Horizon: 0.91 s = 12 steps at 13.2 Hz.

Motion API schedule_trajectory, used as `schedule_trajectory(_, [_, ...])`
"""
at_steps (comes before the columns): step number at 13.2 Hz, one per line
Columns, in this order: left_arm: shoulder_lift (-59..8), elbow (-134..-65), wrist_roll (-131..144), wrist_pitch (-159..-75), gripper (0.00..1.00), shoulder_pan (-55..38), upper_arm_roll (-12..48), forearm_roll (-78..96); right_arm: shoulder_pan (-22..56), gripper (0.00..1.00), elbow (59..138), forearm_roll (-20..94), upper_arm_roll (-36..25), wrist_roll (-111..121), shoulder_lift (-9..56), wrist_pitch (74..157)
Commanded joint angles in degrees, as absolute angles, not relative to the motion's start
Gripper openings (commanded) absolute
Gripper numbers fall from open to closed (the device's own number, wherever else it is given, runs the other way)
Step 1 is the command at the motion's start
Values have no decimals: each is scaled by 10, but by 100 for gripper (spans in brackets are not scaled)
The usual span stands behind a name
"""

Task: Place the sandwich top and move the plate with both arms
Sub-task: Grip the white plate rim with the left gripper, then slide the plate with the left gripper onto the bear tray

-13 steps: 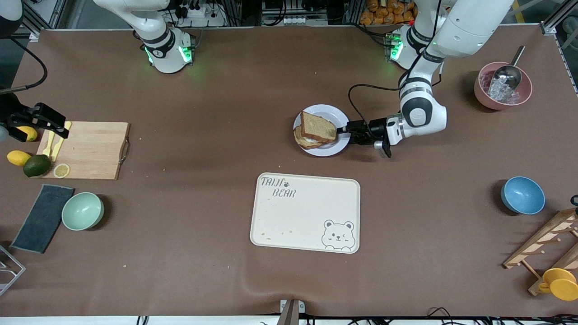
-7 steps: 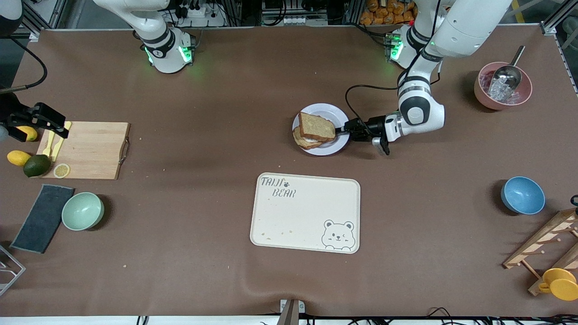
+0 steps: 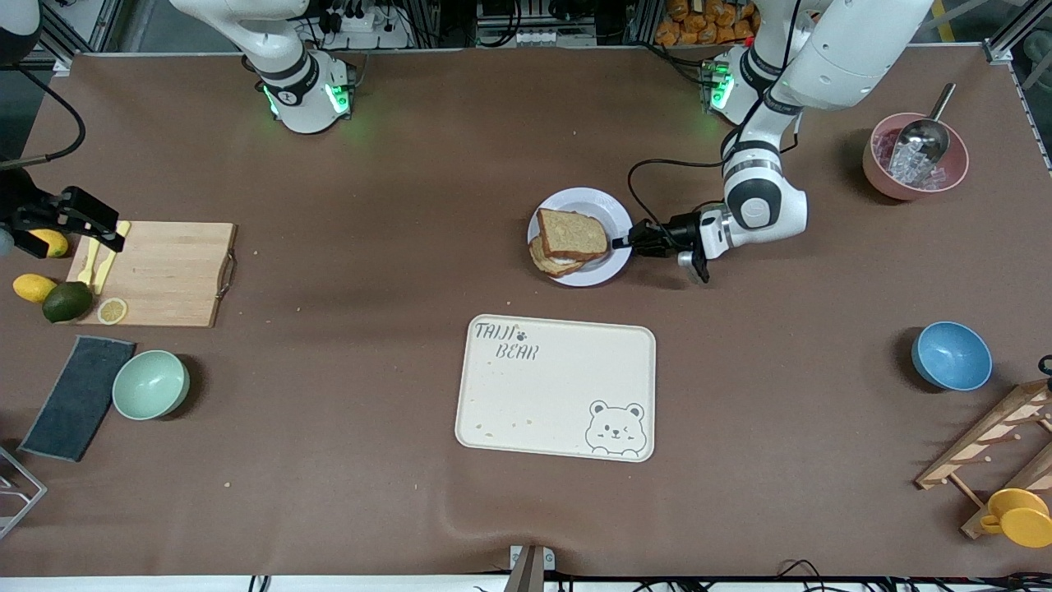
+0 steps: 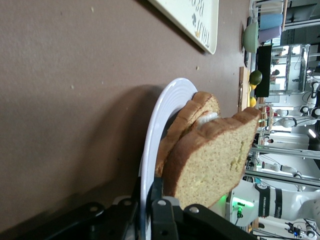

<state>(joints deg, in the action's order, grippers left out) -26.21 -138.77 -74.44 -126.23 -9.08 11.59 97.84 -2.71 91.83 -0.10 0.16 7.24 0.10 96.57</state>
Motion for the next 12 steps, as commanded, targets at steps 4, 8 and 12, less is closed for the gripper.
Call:
schedule_trajectory(4, [-234,-1372,-700,-1262,0,-65,119,997,-40,100,919,3,10,64,-7,961])
schedule_trajectory(8, [-224,-1366,-697,-1262,0,-50,120,1013,-41,100,920,4,9,64,-7,961])
schedule_trajectory(12, [-214,-1337,-640,-1262,0,-40,119,1014,-42,100,921,8,7,64,-7,960])
